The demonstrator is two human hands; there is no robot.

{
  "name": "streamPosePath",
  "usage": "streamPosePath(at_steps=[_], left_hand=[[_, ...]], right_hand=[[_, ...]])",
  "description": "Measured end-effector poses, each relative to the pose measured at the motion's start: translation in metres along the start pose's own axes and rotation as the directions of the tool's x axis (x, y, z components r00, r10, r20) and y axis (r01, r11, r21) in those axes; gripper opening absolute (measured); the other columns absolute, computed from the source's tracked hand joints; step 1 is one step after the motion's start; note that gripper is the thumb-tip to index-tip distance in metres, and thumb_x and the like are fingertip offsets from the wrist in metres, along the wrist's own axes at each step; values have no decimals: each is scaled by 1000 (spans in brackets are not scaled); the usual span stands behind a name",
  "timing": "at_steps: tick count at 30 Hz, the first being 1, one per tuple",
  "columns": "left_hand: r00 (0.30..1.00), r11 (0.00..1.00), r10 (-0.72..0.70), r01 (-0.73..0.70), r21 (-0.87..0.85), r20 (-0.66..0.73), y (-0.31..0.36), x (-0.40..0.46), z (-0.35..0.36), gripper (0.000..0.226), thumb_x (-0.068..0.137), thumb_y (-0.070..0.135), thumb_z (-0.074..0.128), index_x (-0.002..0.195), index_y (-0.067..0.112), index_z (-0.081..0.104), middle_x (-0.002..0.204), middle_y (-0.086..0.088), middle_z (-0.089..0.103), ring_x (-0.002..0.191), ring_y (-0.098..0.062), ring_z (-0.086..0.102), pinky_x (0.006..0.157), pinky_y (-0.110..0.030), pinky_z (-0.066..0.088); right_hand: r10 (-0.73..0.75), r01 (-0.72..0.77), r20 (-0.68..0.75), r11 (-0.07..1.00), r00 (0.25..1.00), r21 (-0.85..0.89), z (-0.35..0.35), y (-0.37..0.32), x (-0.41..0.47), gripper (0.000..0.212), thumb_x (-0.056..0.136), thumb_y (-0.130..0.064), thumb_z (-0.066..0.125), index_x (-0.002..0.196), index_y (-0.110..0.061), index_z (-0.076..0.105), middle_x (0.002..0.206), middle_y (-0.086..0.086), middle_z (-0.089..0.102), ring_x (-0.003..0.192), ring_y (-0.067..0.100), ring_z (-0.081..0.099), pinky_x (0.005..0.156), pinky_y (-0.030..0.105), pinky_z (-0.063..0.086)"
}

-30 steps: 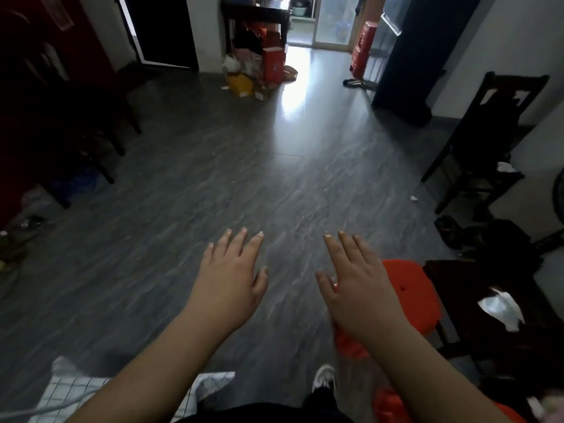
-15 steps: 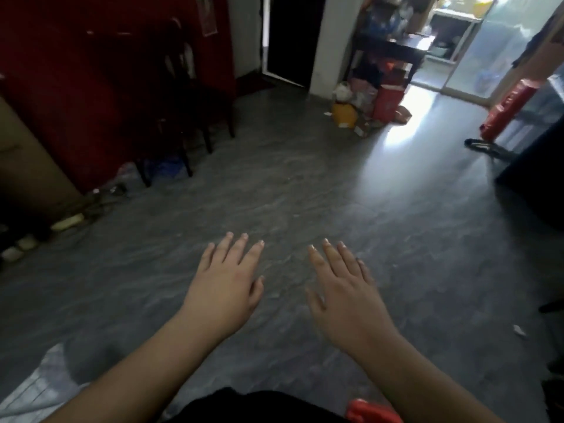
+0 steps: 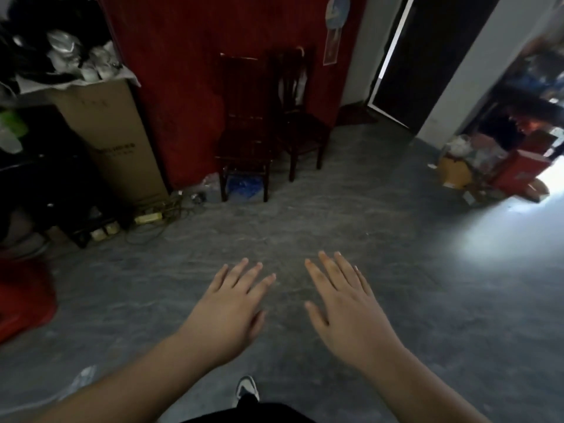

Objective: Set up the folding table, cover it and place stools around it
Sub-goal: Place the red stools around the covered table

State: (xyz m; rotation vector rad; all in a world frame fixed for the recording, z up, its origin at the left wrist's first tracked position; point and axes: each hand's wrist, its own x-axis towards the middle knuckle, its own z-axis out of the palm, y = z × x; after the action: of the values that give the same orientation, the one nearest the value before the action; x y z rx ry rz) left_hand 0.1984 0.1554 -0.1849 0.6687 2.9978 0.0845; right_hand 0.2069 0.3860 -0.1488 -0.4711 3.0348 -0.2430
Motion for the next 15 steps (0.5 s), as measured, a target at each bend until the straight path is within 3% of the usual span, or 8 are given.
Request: streamPosePath(at_steps=[4, 15], left_hand=[[999, 999, 33, -33, 40, 15, -49, 66, -18, 65, 86, 50, 31, 147, 29, 40, 152, -4, 45, 145, -27, 35, 115, -47, 26], [986, 986, -165, 163, -41, -32, -135, 226, -37, 63, 93, 53, 26, 152, 31, 24, 161, -3, 29, 151, -27, 18, 120, -51, 21]], right_hand=[[-53, 53, -19, 999, 998, 1, -17, 5, 81, 68, 100, -51, 32, 157, -33, 2, 166, -6, -1, 151, 15, -12, 123, 38, 0], [-144, 144, -14, 988, 989, 55, -28, 66, 268, 69, 100, -53, 33, 155, -39, -5, 164, -13, -10, 148, 8, -22, 116, 28, -10]])
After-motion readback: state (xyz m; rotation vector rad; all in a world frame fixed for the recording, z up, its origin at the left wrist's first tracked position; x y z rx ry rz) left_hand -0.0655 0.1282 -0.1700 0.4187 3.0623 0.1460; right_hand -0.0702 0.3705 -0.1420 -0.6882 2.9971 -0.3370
